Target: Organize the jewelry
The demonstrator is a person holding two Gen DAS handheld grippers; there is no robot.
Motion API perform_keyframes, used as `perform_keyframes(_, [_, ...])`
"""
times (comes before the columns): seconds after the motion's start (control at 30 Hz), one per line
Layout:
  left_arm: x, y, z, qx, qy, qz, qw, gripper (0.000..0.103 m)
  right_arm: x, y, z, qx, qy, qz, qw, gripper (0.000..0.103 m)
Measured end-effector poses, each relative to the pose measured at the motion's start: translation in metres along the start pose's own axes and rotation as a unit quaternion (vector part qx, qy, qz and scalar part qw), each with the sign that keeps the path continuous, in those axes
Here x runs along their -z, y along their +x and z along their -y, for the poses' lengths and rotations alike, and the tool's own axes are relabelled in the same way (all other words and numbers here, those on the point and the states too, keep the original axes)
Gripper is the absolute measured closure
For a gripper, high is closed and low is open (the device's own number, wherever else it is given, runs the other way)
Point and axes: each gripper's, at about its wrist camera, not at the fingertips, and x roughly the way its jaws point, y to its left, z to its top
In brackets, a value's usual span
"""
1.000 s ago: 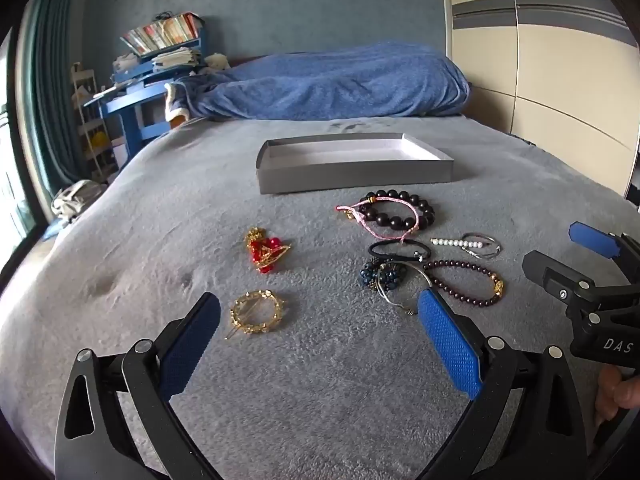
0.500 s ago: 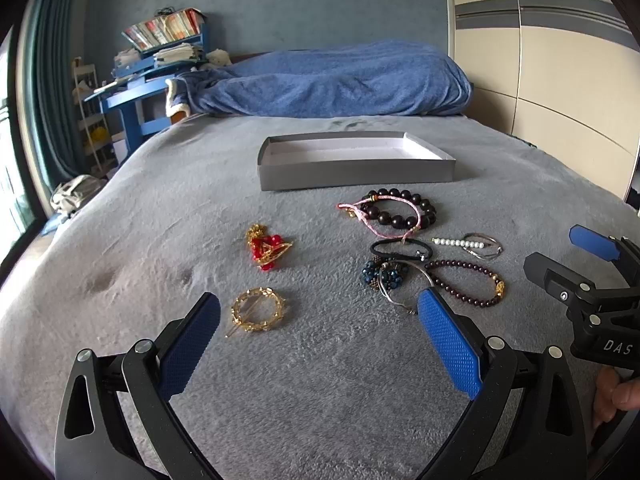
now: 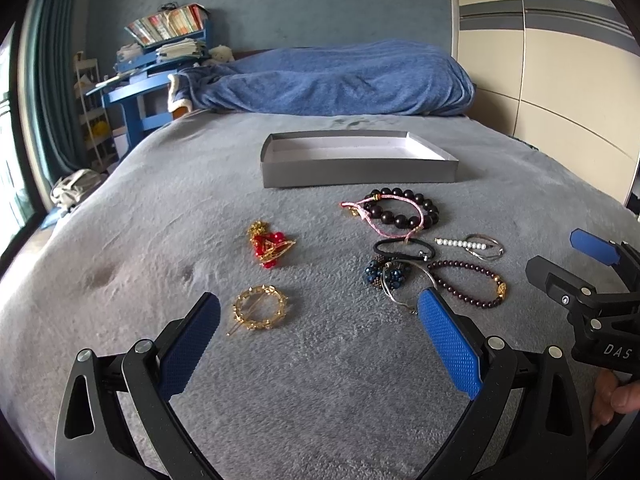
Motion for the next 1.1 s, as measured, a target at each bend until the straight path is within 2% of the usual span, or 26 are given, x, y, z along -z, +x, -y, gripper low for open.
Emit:
perform_keyframes(0.37, [-0.001,-0.001,-0.011,-0.002,-0.019,-0.007,0.9998,0.005,0.001,0.002,-0.005,-0.019,0.0,-0.003,1.0,0.005])
perform_keyframes(1.1, [-0.003,0.001,-0.011,0.019,-0.003,-0.019,0.9996,0.005,0.002,0.006,-0.008,-0.022,0.002,-0.015,1.0,0.005])
